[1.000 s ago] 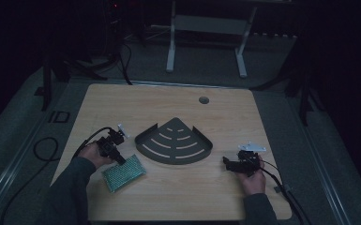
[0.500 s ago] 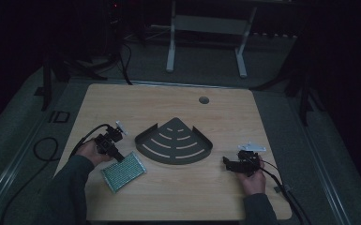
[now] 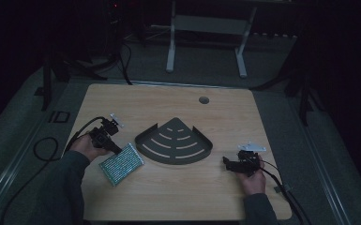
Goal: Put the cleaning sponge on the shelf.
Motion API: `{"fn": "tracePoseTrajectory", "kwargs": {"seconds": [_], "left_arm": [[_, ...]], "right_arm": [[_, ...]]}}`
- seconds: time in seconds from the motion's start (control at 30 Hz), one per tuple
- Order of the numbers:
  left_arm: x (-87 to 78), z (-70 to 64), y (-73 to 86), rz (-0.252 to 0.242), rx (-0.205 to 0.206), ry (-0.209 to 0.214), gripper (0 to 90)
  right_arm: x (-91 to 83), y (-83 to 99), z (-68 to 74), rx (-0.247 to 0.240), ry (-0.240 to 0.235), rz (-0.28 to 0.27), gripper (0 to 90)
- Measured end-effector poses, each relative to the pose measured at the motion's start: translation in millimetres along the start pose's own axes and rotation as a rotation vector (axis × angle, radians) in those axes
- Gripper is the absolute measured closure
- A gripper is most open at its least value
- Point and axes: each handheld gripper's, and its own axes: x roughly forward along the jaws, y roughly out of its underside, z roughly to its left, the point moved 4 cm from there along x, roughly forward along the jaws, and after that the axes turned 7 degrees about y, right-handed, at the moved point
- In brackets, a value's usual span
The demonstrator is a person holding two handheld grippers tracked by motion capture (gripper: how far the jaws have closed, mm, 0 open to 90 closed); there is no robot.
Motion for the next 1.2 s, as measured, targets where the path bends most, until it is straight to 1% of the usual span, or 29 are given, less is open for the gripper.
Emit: {"fn": "tracePoseTrajectory", "kwargs": {"seconds": [0.33,0.4,0.5,0.57,0.7,0.77,0.93,1.2], "left_arm": [[-11.9,-3.9,-7.0,0.007,0.012,-0.016,90.0],[-14.9,-4.4,-8.6,0.010,0.024,-0.020,90.0],[-18.9,-5.8,-10.9,0.010,0.033,-0.032,90.0],[-21.3,-6.7,-13.0,0.001,0.030,-0.039,90.0],[-26.3,-6.5,-16.9,-0.001,0.033,-0.059,90.0],[-28.6,-7.3,-18.7,0.004,0.038,-0.062,90.0],[-33.7,-9.6,-24.0,-0.005,0.044,-0.076,90.0],[-43.9,-12.9,-33.0,0.004,0.062,-0.094,90.0]], "right_arm": [[0.0,0.0,0.0,0.000,0.000,0.000,13.8],[0.0,0.0,0.0,0.000,0.000,0.000,13.8],[0.0,0.0,0.0,0.000,0.001,0.000,13.8],[0.0,-0.1,0.0,0.000,0.001,0.001,13.8],[0.0,-0.1,0.0,0.000,0.001,0.001,13.8],[0.1,-0.1,0.0,0.000,0.001,0.001,13.8],[0.1,-0.1,0.0,0.000,0.001,0.000,13.8],[0.1,-0.1,-0.1,-0.001,0.001,0.000,13.8]]}}
